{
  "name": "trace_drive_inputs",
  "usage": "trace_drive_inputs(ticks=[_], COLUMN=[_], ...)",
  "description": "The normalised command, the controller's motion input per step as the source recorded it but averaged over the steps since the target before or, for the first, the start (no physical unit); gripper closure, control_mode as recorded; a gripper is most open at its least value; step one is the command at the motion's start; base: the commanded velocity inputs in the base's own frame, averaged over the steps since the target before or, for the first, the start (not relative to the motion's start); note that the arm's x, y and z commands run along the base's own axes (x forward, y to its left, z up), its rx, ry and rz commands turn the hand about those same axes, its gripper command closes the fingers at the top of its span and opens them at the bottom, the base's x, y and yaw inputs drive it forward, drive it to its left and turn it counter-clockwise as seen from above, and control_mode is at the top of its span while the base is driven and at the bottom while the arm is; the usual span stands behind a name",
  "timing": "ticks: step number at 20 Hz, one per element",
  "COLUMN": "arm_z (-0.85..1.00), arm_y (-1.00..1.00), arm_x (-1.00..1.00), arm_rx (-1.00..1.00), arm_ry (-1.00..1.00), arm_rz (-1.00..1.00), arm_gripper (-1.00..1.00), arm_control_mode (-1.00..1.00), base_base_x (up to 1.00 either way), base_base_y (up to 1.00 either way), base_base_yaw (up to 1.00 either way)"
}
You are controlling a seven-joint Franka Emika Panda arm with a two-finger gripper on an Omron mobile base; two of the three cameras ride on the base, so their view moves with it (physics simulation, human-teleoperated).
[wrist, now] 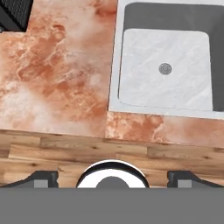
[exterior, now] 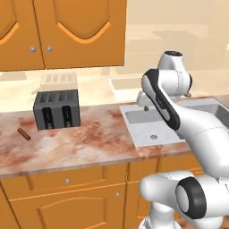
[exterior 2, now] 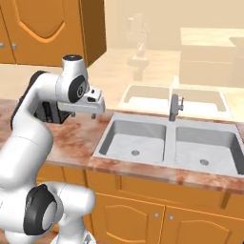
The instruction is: Store the hot dog in the freezer for long-term storage. Close the freezer door after placing the cooked food.
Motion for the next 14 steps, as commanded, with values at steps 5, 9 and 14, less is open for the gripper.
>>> trace_drive_inputs(ticks=[5,9,14], arm_z=[0.00,0.00,0.00], arm_y=[0.00,0.00,0.00], arm_x=[0.00,0.00,0.00], arm_rx=[0.00,0.00,0.00], arm_ry=[0.00,0.00,0.00], arm_rz=[0.00,0.00,0.00], arm_gripper=[-1.00,-1.00,-1.00], arm_control_mode=[1.00,1.00,1.00], base_base_x=[-0.03,0.00,0.00], base_base_y=[0.87,0.88,0.85], base_base_yaw=[0.00,0.00,0.00])
